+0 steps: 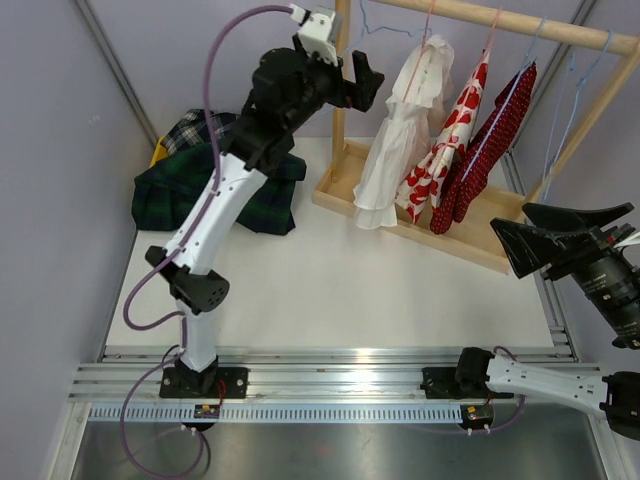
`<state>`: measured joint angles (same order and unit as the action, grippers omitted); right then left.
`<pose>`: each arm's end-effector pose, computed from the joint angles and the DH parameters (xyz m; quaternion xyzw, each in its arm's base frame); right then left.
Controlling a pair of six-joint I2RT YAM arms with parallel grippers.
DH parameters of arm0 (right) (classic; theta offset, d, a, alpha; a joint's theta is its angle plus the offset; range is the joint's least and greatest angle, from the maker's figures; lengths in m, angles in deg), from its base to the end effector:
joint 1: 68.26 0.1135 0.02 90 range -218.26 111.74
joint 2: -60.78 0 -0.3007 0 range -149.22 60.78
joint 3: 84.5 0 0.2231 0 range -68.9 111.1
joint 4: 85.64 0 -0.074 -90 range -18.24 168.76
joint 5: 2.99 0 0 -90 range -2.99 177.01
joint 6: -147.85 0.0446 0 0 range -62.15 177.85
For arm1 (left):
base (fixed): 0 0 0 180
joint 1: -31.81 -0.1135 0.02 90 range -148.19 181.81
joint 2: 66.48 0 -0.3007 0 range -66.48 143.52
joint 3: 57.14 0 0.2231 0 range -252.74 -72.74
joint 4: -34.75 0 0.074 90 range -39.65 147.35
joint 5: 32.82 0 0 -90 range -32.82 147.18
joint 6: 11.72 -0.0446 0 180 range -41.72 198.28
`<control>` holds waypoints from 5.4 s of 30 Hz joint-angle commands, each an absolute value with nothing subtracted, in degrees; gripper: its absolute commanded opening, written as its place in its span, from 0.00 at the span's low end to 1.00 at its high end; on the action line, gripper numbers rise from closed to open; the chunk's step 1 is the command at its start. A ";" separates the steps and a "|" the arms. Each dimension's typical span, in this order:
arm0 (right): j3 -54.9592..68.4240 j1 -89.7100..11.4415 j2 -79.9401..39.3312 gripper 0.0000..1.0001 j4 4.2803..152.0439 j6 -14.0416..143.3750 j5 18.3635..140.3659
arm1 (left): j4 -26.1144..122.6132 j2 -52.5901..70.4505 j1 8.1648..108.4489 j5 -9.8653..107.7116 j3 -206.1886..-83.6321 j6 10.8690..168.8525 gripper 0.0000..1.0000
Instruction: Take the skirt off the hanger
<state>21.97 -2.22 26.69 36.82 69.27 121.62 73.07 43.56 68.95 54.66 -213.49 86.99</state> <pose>0.0010 -0.0601 0.5230 -0.0577 0.6255 0.3319 0.7037 0.3133 -0.2398 0.5738 0.1772 0.6318 -0.3072 0.6893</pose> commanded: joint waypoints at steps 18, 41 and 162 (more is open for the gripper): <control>18.11 -2.17 27.81 0.99 33.67 68.22 126.29 | 43.15 61.66 69.51 47.52 -219.60 95.77 0.99; 71.70 -23.60 -33.51 0.98 38.34 53.27 121.81 | 47.89 5.37 72.68 65.97 -157.22 89.44 0.99; 48.42 -44.27 -13.04 0.00 17.32 96.79 81.11 | 62.49 26.00 89.37 84.80 -171.20 85.39 0.00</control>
<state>46.60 -44.03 -12.83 16.54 96.75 82.67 61.40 29.22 88.69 88.36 -172.35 84.67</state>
